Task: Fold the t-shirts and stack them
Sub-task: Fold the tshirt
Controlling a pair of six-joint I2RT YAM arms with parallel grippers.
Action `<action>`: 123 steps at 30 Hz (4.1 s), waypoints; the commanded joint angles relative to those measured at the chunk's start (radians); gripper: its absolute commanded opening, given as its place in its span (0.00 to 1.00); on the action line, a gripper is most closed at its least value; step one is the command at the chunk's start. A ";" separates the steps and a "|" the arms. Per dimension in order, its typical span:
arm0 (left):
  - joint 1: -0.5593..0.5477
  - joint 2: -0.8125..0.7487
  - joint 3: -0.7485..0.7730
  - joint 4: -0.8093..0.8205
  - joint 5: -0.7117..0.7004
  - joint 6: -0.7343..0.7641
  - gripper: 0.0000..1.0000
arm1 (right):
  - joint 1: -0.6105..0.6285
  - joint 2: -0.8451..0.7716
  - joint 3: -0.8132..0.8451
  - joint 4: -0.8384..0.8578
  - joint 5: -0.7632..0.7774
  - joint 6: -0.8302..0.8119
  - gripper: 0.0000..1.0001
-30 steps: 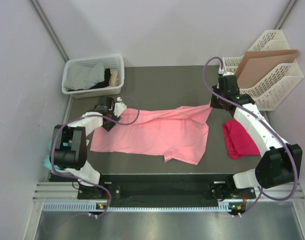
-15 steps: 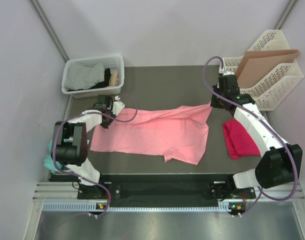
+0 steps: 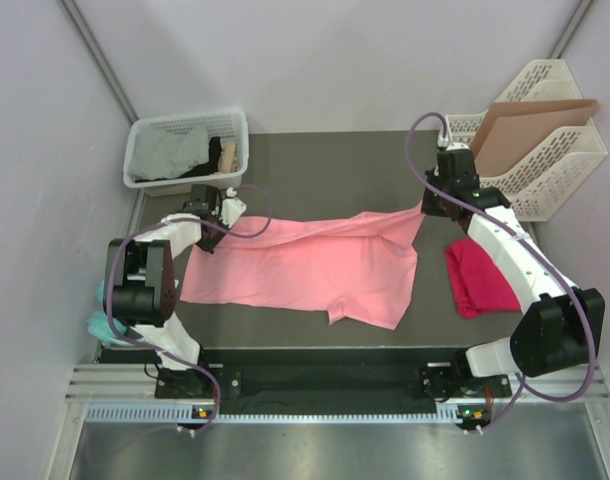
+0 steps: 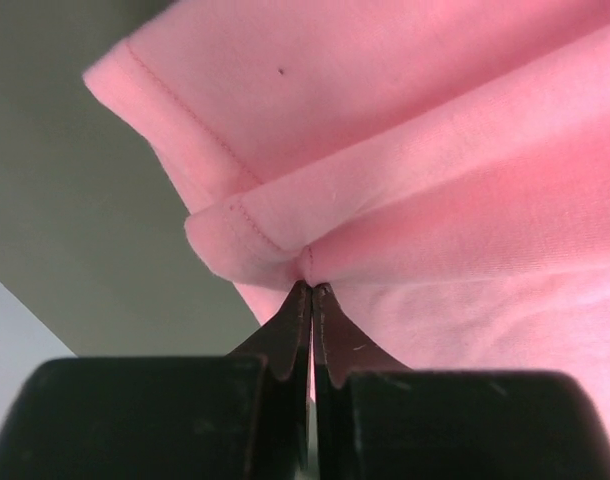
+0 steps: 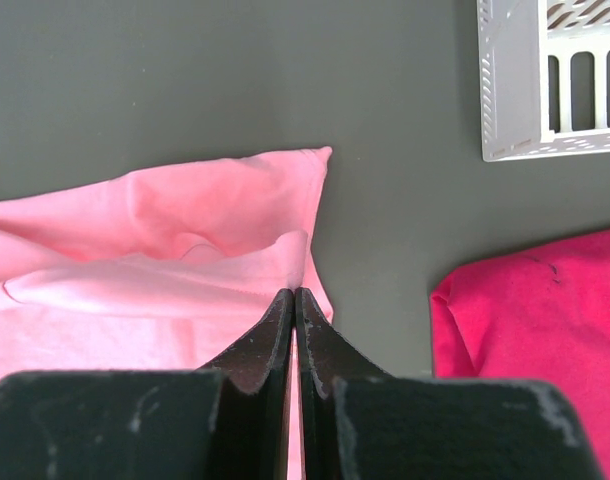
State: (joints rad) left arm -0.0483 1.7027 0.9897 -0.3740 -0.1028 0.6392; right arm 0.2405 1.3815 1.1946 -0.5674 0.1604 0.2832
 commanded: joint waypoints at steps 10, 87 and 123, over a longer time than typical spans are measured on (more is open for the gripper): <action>0.028 -0.031 0.234 -0.112 -0.009 0.077 0.00 | 0.014 0.021 0.181 -0.003 0.019 -0.010 0.00; -0.073 -0.107 0.204 -0.243 0.089 0.116 0.80 | 0.057 0.398 0.154 -0.016 0.113 0.073 0.39; -0.035 0.129 0.142 -0.017 -0.029 0.106 0.72 | -0.076 0.594 0.273 -0.015 0.123 0.074 0.00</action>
State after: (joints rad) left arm -0.1020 1.8359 1.1778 -0.4278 -0.1204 0.7242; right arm 0.1917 1.9587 1.3777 -0.5663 0.2173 0.3748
